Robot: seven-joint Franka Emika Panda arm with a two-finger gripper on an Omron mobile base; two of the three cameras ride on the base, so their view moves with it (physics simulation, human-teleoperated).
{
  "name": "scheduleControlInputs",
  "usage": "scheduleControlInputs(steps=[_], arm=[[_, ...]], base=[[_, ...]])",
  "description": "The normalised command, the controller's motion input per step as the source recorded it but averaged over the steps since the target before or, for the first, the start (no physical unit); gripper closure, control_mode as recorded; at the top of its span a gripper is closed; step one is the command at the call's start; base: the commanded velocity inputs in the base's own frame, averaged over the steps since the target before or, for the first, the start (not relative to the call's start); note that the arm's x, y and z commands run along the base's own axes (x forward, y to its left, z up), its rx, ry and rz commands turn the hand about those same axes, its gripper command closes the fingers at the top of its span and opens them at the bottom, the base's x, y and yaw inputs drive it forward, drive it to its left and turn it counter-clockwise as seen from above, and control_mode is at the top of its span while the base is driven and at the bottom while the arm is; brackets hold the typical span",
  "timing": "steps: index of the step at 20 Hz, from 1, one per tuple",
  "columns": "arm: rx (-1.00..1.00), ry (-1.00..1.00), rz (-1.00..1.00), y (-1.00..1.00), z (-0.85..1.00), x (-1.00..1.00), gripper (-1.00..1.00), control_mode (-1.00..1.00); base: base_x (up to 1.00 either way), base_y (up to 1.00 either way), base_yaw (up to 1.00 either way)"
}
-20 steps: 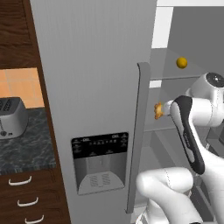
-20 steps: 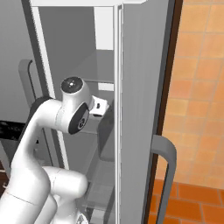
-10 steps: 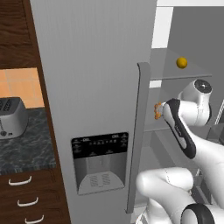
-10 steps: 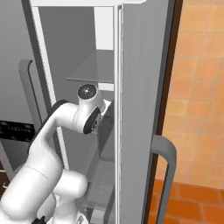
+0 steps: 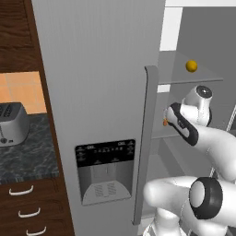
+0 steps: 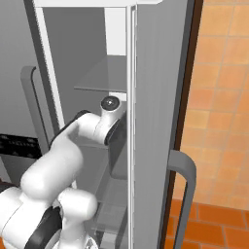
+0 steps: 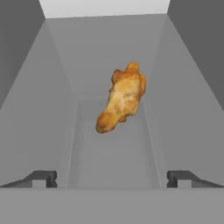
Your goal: Place one lemon and one chicken drumstick in each tupperware on the nearby counter, to pack two identical lunches.
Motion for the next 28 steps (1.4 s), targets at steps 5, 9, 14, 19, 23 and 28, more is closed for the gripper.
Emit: scheduleControlInputs(steps=[5, 9, 14, 19, 23, 28], arm=[[0.03, 0.04, 0.0, -0.14, -0.21, 0.47, -1.0, -1.0], [0.0, 0.01, 0.0, 0.0, -0.06, 0.38, -1.0, -1.0], [0.0, 0.01, 0.0, 0.0, -0.28, 0.44, -1.0, -1.0], [0.01, 0.03, 0.0, -0.03, -0.45, 0.39, -1.0, -1.0], [0.01, 0.0, 0.0, -0.07, -0.17, 0.34, -1.0, -1.0], [0.0, 0.0, 0.0, 0.0, -0.11, 0.26, -1.0, -1.0]], base=[[0.0, 0.0, 0.0], [0.0, 0.0, 0.0], [0.0, 0.0, 0.0], [0.0, 0.0, 0.0], [0.0, 0.0, 0.0], [0.0, 0.0, 0.0]])
